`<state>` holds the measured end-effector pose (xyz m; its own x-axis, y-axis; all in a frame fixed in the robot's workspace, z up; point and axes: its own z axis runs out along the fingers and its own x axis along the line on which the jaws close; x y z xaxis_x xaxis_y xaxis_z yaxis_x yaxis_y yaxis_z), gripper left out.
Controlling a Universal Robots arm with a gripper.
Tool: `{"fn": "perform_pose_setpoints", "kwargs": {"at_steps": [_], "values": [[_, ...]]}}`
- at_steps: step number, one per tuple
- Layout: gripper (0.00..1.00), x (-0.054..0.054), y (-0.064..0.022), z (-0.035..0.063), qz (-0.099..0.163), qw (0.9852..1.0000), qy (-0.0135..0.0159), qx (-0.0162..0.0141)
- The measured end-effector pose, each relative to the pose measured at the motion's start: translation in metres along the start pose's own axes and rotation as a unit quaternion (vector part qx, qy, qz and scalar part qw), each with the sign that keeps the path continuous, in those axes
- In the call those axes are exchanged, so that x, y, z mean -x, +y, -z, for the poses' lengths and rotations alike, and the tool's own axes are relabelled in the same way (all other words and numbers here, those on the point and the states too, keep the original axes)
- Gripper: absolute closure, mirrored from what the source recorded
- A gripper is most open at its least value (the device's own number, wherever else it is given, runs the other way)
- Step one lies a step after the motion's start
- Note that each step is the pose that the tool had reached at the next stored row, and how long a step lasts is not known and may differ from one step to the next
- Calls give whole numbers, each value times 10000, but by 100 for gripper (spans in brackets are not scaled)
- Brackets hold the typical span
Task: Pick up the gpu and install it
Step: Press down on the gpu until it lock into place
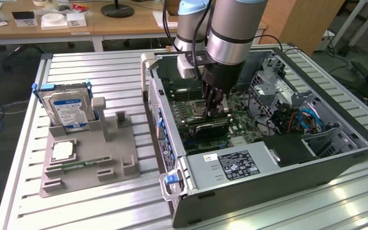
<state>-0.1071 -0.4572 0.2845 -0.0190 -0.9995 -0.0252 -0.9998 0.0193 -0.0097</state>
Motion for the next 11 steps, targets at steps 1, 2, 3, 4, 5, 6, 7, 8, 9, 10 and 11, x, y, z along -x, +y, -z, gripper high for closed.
{"fn": "perform_pose_setpoints", "kwargs": {"at_steps": [1, 2, 3, 4, 5, 6, 7, 8, 9, 10, 11], "values": [[89, 0, 0, 0, 0, 10000, 1, 1], [89, 0, 0, 0, 0, 10000, 2, 1], [89, 1, 0, -4, 0, 10000, 0, 0], [89, 7, 0, -8, 0, 10000, -4, 0], [89, 15, 0, -10, 0, 10000, -5, 0], [89, 22, 0, -12, 0, 10000, -7, 0], [89, 27, 0, -15, 0, 10000, -9, 0], [89, 27, 0, -21, 0, 10000, -13, 0], [89, 27, 1, -34, 0, 10000, -14, 0], [89, 27, 1, -50, 0, 10000, -15, 1], [89, 26, 1, -66, 0, 10000, -18, 1]]}}
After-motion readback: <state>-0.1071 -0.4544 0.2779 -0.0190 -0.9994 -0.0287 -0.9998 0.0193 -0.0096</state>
